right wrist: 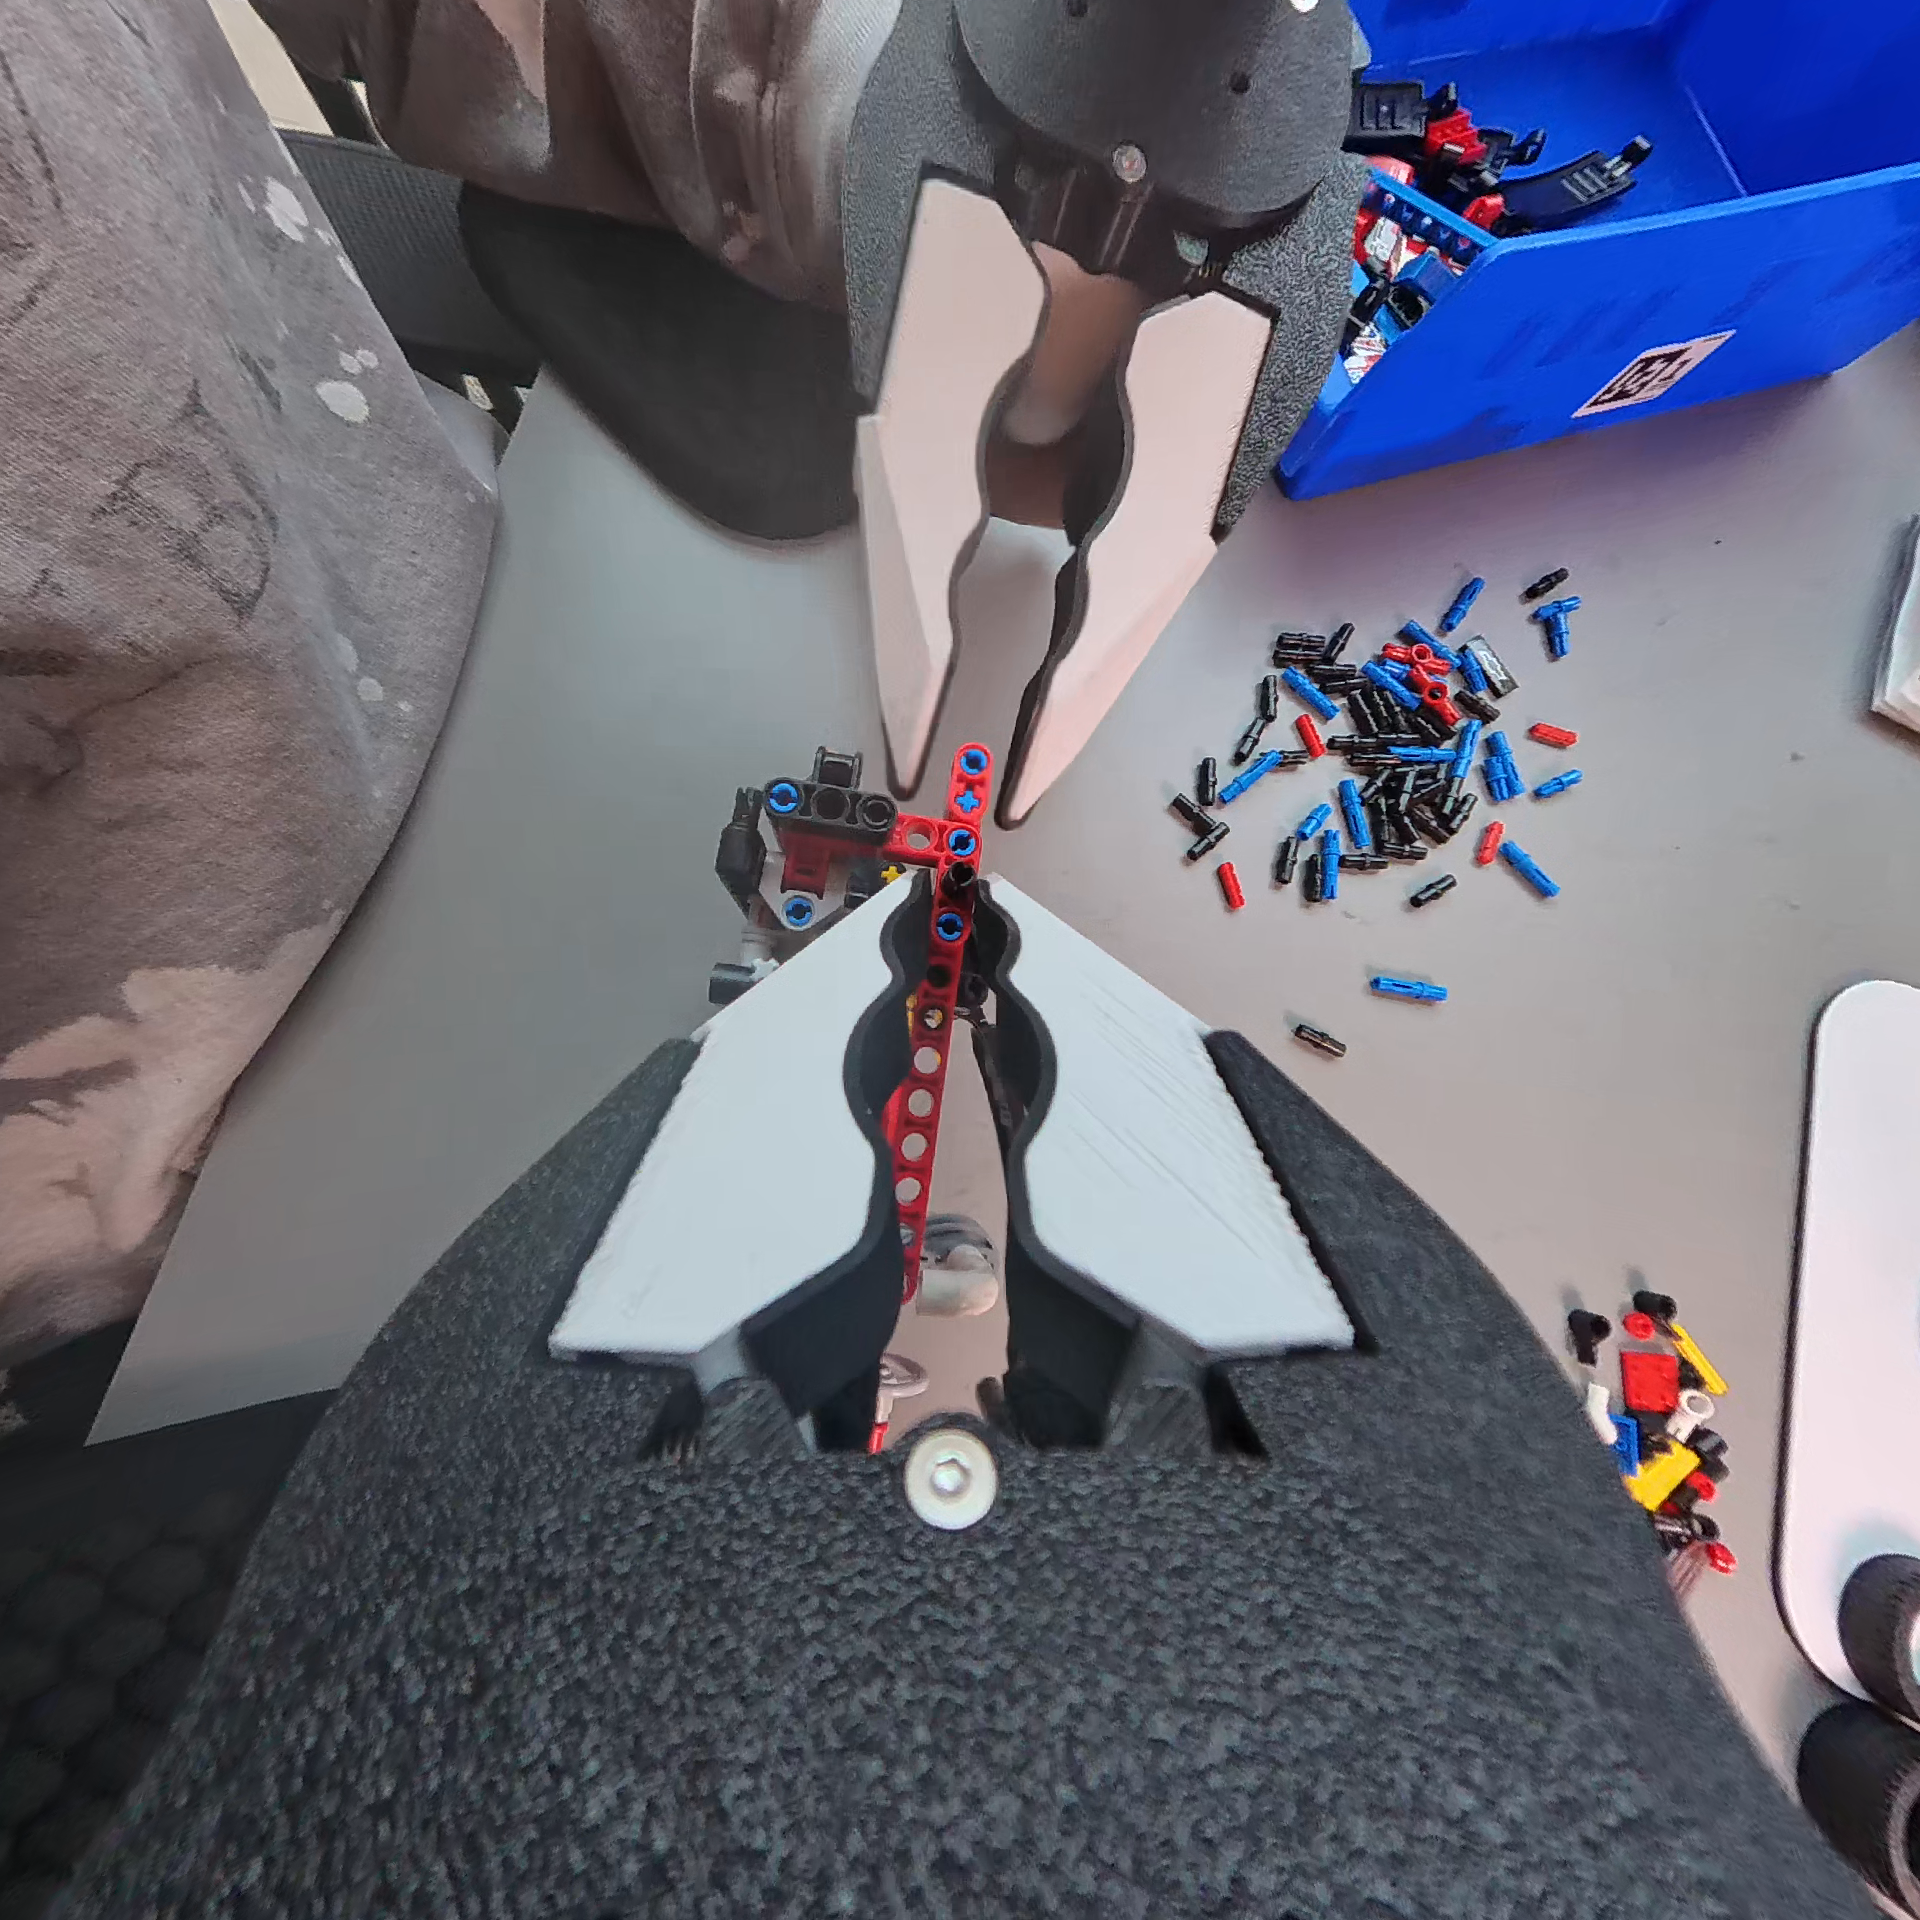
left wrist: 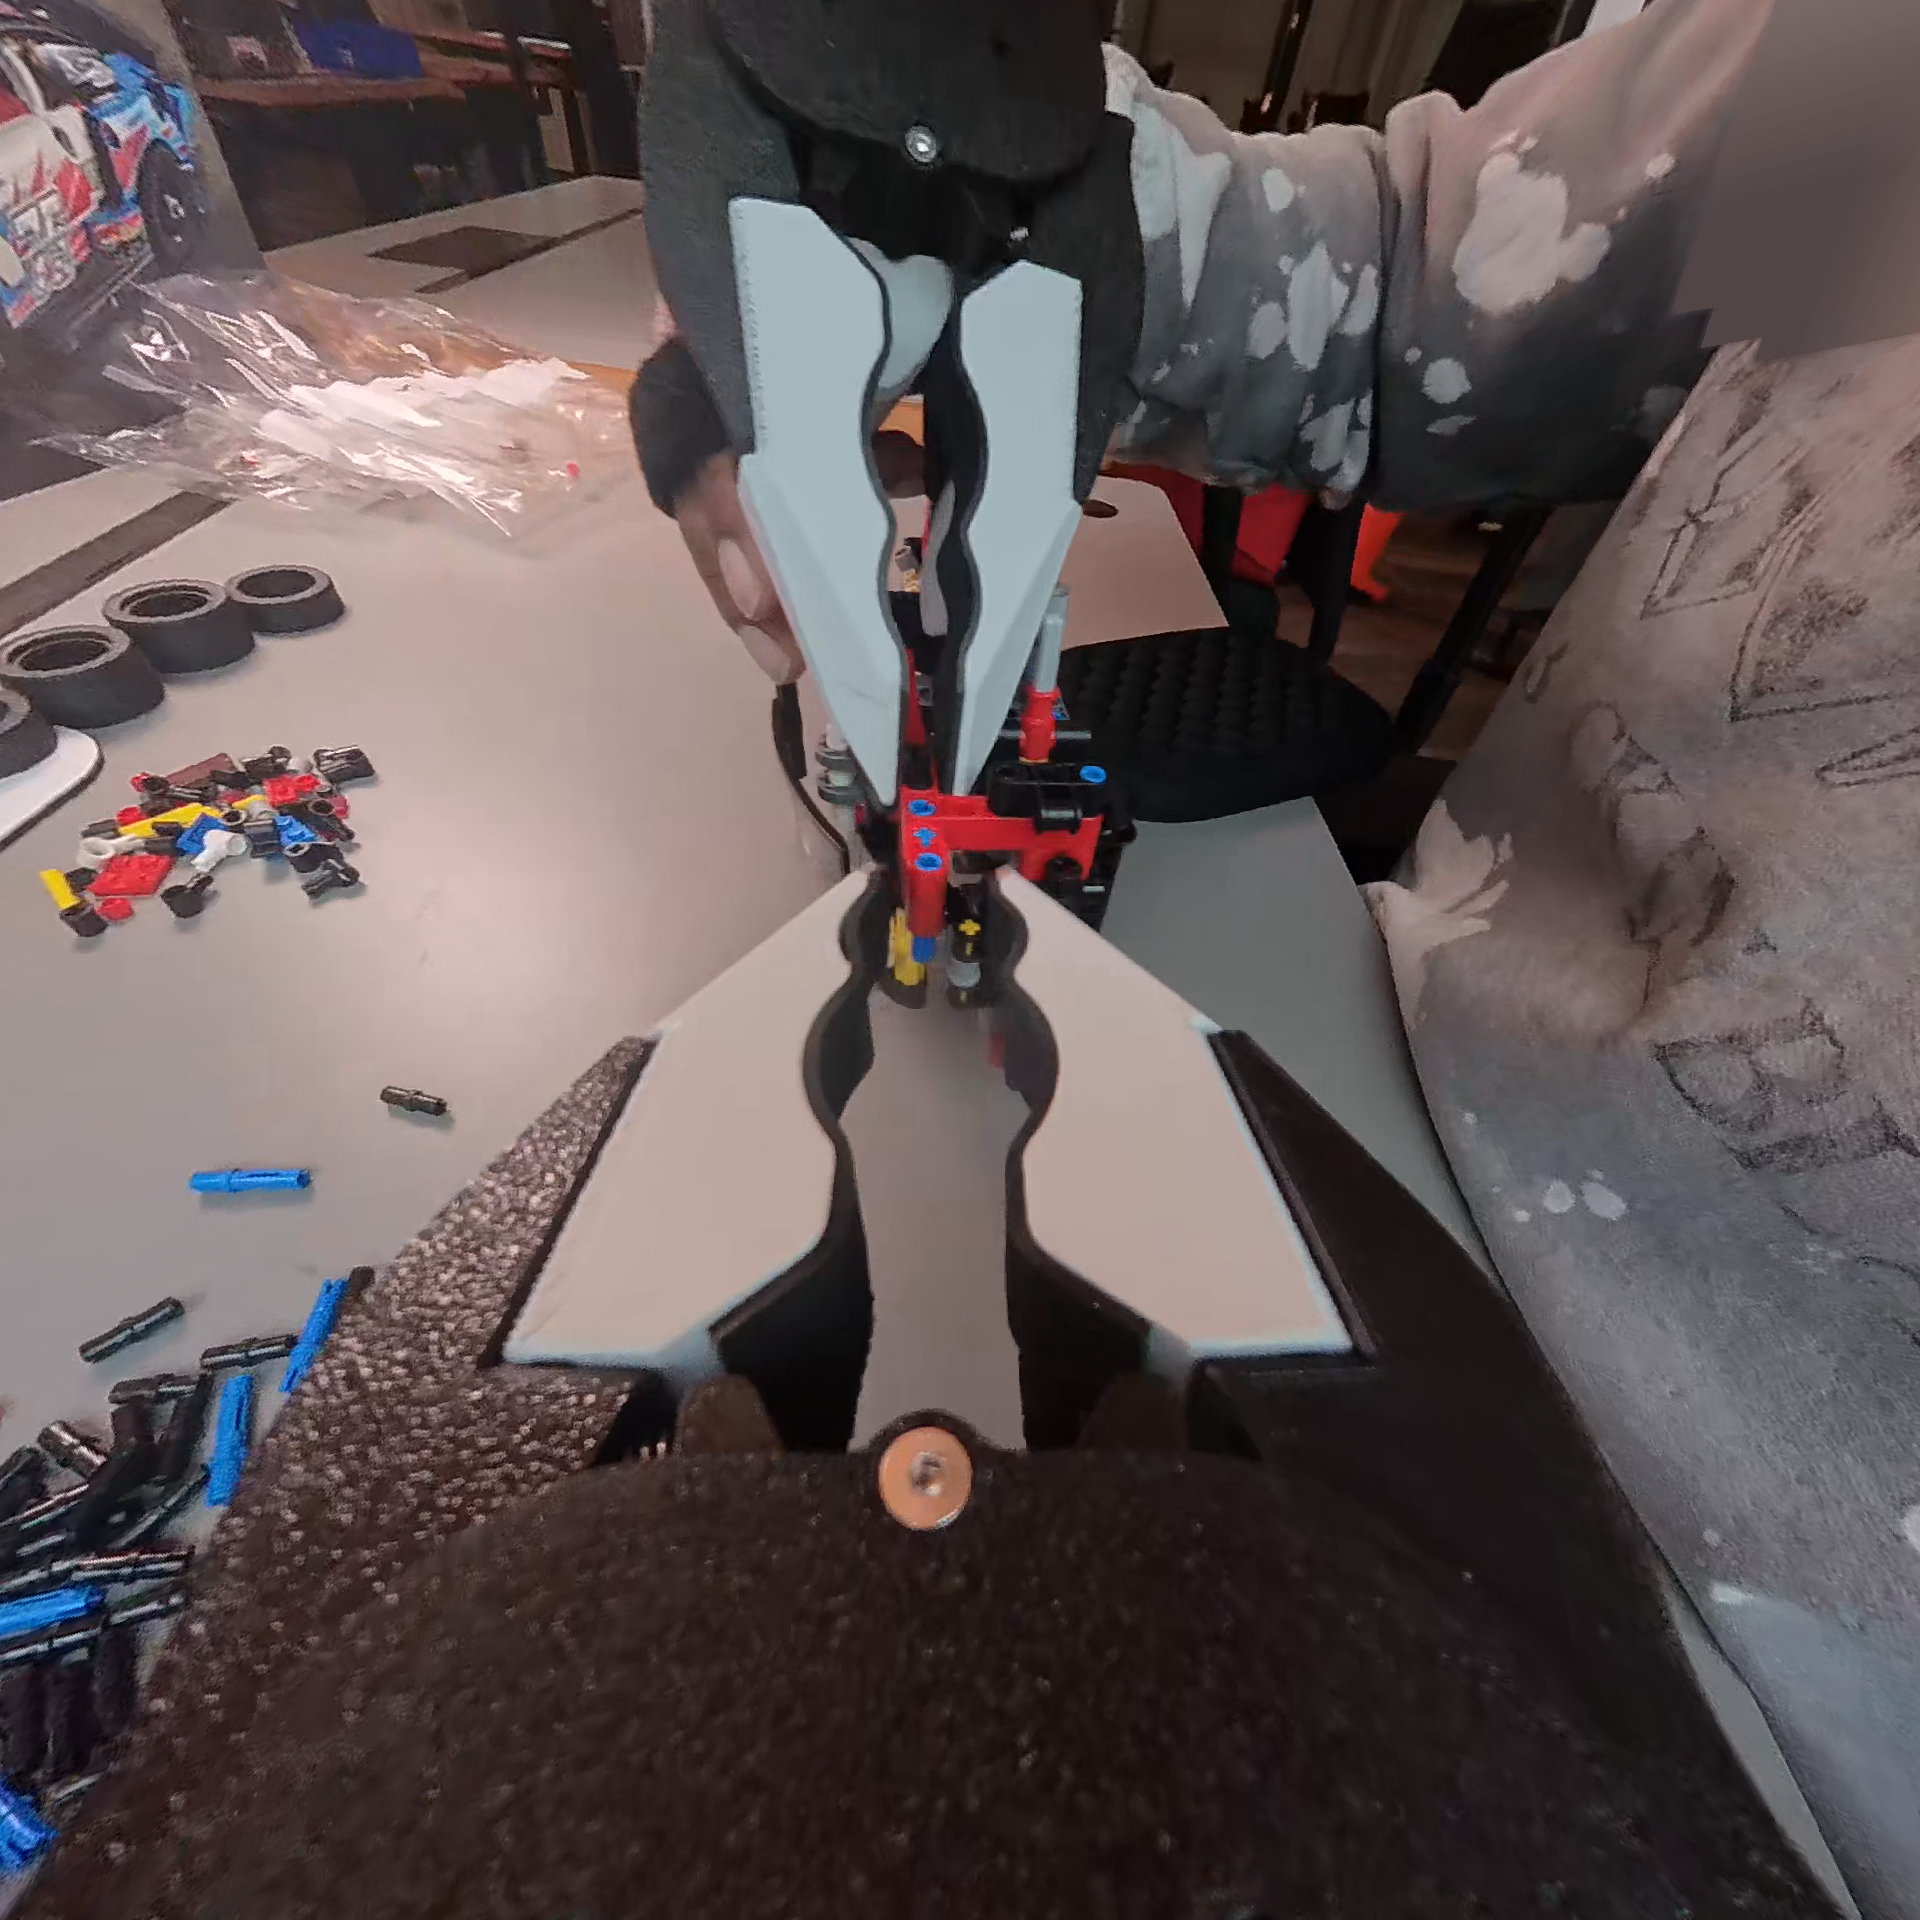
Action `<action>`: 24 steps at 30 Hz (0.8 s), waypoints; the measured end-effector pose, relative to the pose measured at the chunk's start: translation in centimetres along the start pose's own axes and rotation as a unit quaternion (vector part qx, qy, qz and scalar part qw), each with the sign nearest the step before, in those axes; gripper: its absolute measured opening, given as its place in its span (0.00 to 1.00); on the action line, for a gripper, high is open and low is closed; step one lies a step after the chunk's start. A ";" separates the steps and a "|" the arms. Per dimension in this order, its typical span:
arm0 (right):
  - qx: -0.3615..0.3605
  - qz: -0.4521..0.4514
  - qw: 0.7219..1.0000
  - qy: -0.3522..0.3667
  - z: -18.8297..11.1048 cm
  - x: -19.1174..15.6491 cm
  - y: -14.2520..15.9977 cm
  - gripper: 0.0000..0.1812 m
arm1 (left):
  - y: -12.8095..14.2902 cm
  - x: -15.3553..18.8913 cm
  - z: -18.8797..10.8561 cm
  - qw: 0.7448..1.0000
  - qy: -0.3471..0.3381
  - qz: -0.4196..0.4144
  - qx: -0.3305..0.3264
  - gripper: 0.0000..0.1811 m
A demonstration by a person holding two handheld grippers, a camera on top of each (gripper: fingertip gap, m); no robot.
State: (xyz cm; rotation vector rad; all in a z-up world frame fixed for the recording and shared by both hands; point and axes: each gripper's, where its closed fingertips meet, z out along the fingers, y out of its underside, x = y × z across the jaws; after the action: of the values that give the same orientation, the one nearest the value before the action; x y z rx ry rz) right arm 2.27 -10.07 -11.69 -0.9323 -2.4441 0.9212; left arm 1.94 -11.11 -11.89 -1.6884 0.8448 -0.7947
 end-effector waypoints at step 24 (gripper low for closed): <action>0.099 0.010 0.995 0.017 -0.8 -1.1 -0.1 0.02 | 0.6 0.5 1.9 0.998 -0.041 0.011 -0.041 0.03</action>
State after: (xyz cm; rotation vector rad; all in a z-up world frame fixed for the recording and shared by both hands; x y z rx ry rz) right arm 3.43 -10.54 -11.13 -0.8949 -2.2692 1.1219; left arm 3.67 -10.72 -12.84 -1.7688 0.8470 -0.6783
